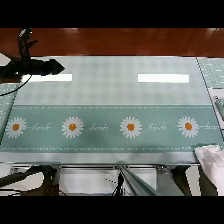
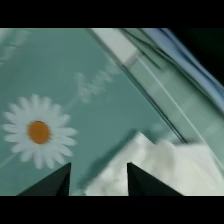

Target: Fold the shirts.

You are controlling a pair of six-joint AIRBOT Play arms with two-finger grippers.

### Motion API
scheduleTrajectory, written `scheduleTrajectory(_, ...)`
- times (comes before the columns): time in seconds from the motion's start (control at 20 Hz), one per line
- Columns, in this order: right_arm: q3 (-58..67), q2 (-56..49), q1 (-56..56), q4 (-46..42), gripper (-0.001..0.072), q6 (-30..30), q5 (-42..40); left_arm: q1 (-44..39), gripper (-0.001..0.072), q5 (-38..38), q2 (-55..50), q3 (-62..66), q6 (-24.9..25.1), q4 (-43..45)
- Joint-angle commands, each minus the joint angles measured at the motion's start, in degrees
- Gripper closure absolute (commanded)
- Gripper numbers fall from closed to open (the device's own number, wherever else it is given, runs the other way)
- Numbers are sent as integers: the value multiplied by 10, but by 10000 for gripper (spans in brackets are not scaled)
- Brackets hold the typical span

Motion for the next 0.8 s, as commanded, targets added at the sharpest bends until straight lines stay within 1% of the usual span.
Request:
scheduleTrajectory(0.0, 12, -35, 187, 91, 281, -12, -71, -79, 251, -61, 35, 18, -110, 244)
scheduleTrajectory(0.05, 12, -49, 256, 66, 264, -3, -97, -110, 212, -87, 40, 22, -139, 292)
scheduleTrajectory(0.1, 12, -66, 330, 32, 136, 12, -134, -136, -13, -103, 42, 23, -163, 312)
scheduleTrajectory(0.15, 12, -82, 395, -8, 99, 30, -172, -161, -13, -117, 41, 23, -179, 316)
scheduleTrajectory(0.2, 12, -102, 456, -60, 99, 55, -209, -181, -13, -125, 39, 23, -179, 316)
scheduleTrajectory(0.25, 12, -122, 507, -116, 99, 84, -235, -199, -13, -128, 38, 23, -191, 316)
scheduleTrajectory(0.3, 12, -139, 544, -157, 99, 107, -240, -211, -13, -129, 39, 23, -202, 316)
scheduleTrajectory(0.35, 12, -156, 570, -180, 102, 116, -234, -221, -13, -131, 39, 23, -209, 317)
scheduleTrajectory(0.45, 12, -180, 602, -184, 104, 120, -205, -229, -13, -132, 39, 23, -232, 332)
scheduleTrajectory(0.55, 12, -192, 610, -178, 104, 136, -167, -233, -13, -132, 39, 23, -263, 370)
scheduleTrajectory(0.6, 12, -193, 609, -176, 104, 140, -152, -235, -13, -131, 39, 23, -285, 392)
scheduleTrajectory(0.65, 12, -191, 608, -178, 104, 141, -145, -235, -10, -129, 40, 23, -317, 412)
scheduleTrajectory(0.7, 12, -191, 608, -182, 104, 141, -140, -235, -9, -120, 41, 23, -342, 419)
scheduleTrajectory(0.75, 12, -191, 608, -182, 105, 141, -138, -235, -9, -110, 41, 23, -350, 418)
